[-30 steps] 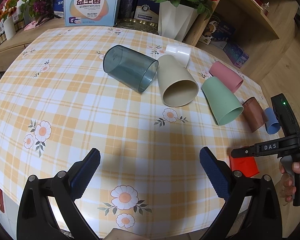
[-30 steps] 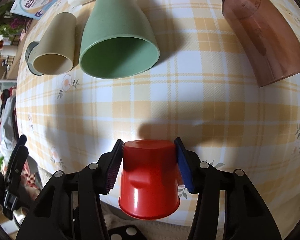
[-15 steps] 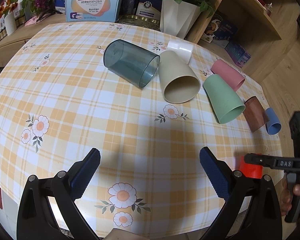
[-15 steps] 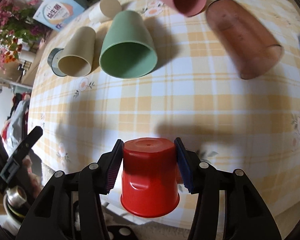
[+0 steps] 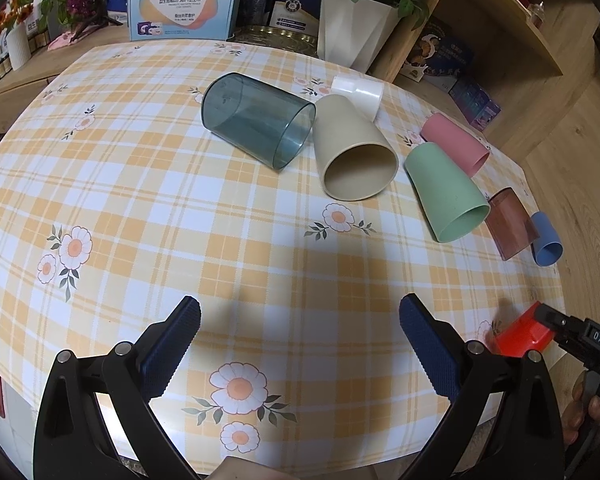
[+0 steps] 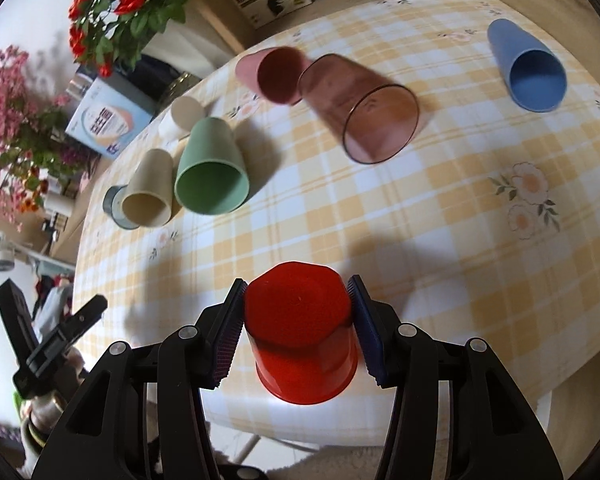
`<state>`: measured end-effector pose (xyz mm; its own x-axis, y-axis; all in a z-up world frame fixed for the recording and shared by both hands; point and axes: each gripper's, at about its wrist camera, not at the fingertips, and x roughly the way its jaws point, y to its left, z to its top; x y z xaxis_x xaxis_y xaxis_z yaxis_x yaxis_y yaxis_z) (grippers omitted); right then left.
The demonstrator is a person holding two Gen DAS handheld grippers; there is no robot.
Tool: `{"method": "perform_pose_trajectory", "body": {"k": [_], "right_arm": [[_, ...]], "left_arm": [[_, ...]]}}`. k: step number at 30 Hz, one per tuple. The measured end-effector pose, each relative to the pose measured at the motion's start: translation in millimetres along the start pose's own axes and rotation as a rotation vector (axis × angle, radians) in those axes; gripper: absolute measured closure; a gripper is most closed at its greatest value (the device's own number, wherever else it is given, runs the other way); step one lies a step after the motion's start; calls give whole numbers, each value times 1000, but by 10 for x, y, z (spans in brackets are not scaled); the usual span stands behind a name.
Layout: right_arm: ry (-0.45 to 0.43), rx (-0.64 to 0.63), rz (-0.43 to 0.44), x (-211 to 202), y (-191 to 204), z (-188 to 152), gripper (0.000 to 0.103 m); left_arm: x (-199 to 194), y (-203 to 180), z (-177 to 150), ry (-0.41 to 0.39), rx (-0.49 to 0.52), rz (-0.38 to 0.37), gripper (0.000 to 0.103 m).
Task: Flip cup upside down
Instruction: 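Rotate the right tool to turn the red cup mouth-down, then lower the red cup onto the tablecloth and open the right tool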
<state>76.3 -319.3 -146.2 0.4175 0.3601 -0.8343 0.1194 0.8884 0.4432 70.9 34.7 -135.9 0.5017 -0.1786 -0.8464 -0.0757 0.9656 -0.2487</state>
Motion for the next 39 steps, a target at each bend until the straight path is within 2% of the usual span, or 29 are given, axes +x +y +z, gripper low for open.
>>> {"method": "perform_pose_trajectory", "body": {"k": [6,19,39], "right_arm": [[-62,-71,-60,-22,92,60,53],[-160,-258,-213,288,398,247,53],[-119,-299,-211,307,523,8,53]], "left_arm": [[-19,42,-2,-8,-12,6,6],[-40,82,-5,-9,-25,17,6],[-38,77,-7,-8,-28,15,6]]}}
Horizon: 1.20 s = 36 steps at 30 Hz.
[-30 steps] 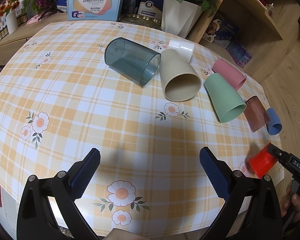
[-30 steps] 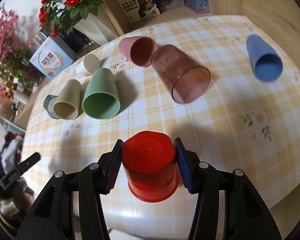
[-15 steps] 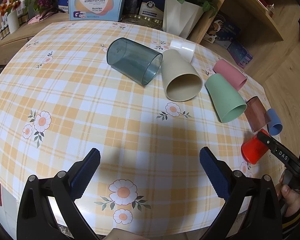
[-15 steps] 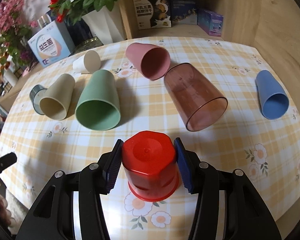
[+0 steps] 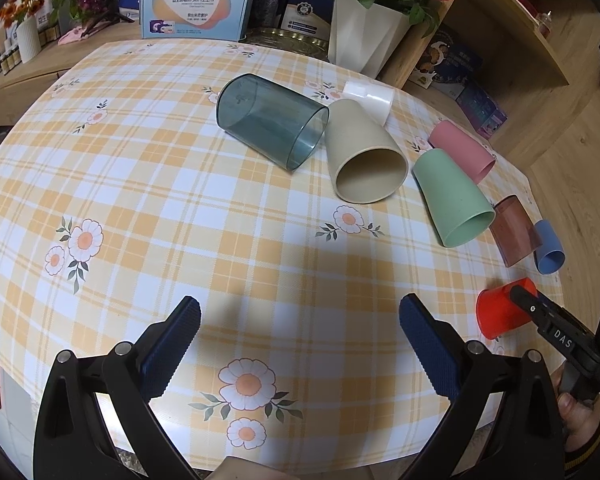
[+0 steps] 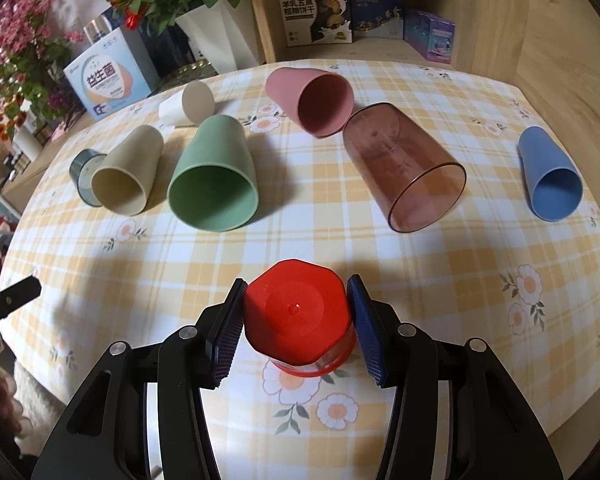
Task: Flip cup upside down
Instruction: 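Lower the red cup onto the tablecloth and open the right tool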
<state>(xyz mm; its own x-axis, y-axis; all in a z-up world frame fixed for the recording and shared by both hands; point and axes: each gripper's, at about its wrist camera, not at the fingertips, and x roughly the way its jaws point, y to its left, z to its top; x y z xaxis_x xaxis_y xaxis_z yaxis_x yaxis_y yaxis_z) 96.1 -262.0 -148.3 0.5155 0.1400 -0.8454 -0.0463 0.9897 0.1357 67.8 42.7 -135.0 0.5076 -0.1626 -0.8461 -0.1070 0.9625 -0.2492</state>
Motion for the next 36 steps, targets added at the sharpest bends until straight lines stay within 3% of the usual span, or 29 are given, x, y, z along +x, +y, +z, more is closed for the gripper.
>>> {"method": "perform_pose_trajectory", "body": {"k": [11,21,24,26,29,36], "right_arm": [[25,-5,8,-5,44,-13,53],[33,-11,17,-31,51,37,52],[-1,-10,16,-143,60,88,38],[-34,-11,28,-257,73,133,36],[-66,-19,40,-427,107,202,16],[-156,3,17,-821,128,309,16]], "left_arm": [[-59,-51,21,-18,31,13,6],[-439,-242,238,-167,196,92,6],[-558,-255,306,-202,211,82,6],[-644,-267,371,-215,222,62,6],[-752,-312,450,-230,247,38,6],[-1106,-462,543,-318,302,38,6]]}}
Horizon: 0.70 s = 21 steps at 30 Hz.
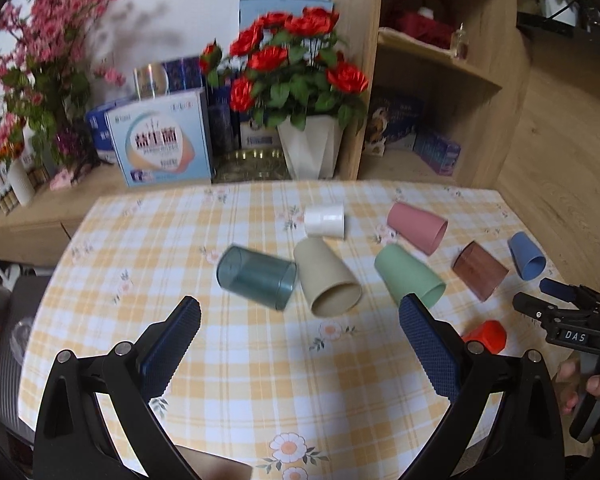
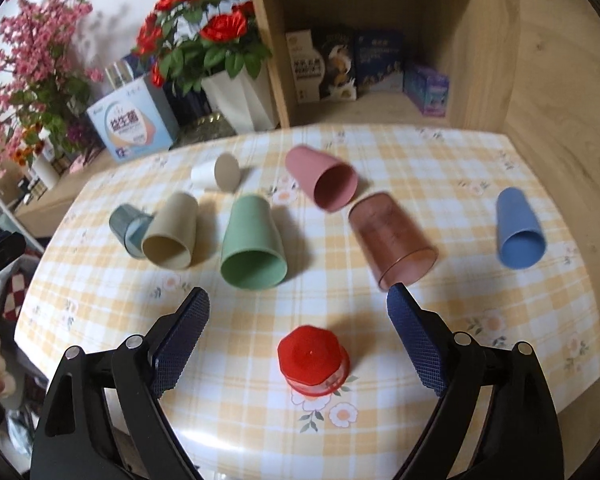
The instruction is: Flip cup upside down
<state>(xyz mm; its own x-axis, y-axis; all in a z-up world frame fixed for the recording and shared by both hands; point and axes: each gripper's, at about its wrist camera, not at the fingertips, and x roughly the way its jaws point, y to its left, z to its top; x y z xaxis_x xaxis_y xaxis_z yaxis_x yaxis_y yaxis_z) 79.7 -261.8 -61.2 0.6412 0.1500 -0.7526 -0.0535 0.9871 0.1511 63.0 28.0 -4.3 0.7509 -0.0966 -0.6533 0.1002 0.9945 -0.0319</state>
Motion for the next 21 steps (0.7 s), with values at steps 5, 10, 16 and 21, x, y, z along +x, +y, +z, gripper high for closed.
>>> {"method": "perform_pose_trajectory", "body": {"k": [5,10,16,21], "right_arm": [[-64,-14,-45,-261,3,52,15],[-101,-13,-25,-462,4,65,15],[-152,-43,-31,-644,88,24,15],[-173,-42,-39,-684,106,25,15]], "left_arm": [[-185,-66,58,-61,26,1,6],[-314,-135,29,-89,49,0,6],[-386,-129,-67,-90,6,-9,6],[-411,-123,-159,-84,-11,6,6]]}}
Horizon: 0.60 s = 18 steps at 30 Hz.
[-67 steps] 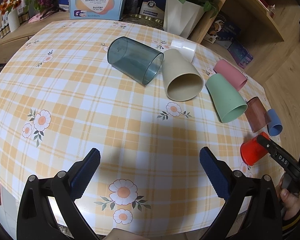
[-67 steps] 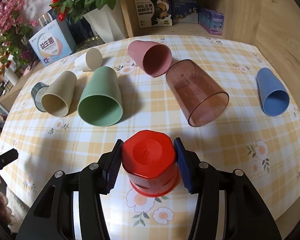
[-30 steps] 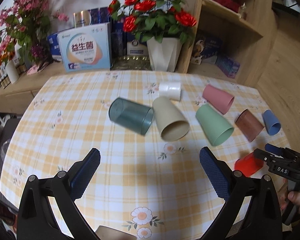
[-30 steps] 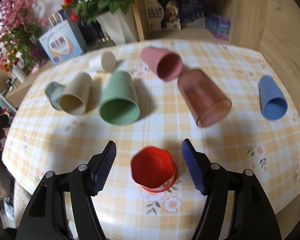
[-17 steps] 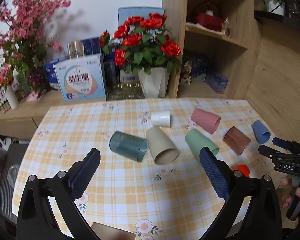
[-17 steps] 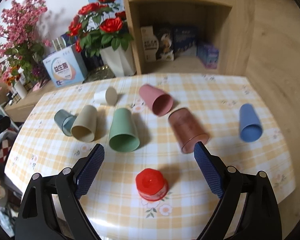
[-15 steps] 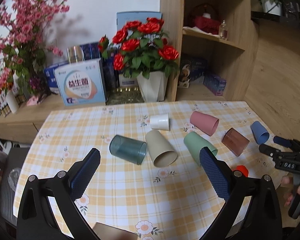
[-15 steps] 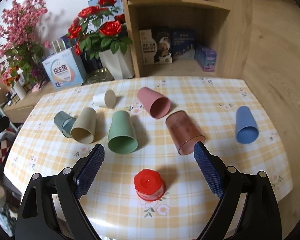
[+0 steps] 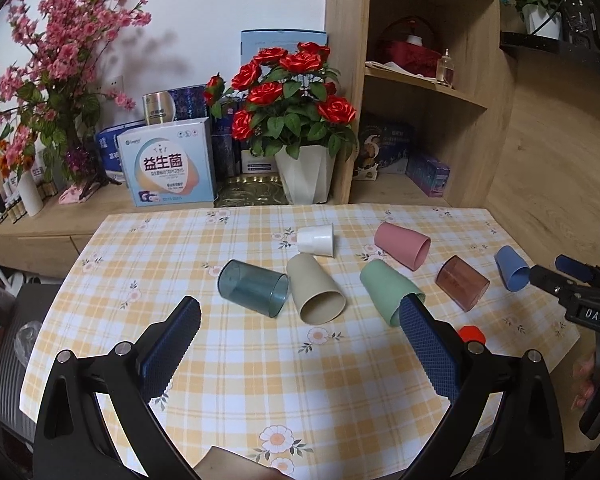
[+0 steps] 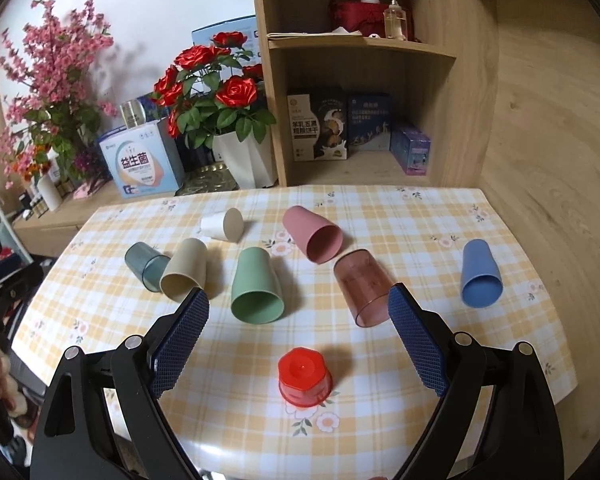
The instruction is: Flip cup upside down
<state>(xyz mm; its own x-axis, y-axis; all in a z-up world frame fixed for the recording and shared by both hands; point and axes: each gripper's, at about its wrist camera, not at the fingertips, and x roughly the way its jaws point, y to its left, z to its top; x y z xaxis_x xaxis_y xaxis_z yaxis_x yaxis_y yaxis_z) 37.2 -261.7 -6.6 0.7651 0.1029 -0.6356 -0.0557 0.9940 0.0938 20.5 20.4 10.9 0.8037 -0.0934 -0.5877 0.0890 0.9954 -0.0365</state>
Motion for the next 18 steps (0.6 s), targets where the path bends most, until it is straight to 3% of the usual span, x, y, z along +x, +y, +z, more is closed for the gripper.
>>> {"method": "perform_pose_trajectory", "body": {"k": [18], "right_arm": [[-11,3,-18,-29,10,-8,15]], "left_arm": [[-32,7,-43,3,-11,12,6]]}}
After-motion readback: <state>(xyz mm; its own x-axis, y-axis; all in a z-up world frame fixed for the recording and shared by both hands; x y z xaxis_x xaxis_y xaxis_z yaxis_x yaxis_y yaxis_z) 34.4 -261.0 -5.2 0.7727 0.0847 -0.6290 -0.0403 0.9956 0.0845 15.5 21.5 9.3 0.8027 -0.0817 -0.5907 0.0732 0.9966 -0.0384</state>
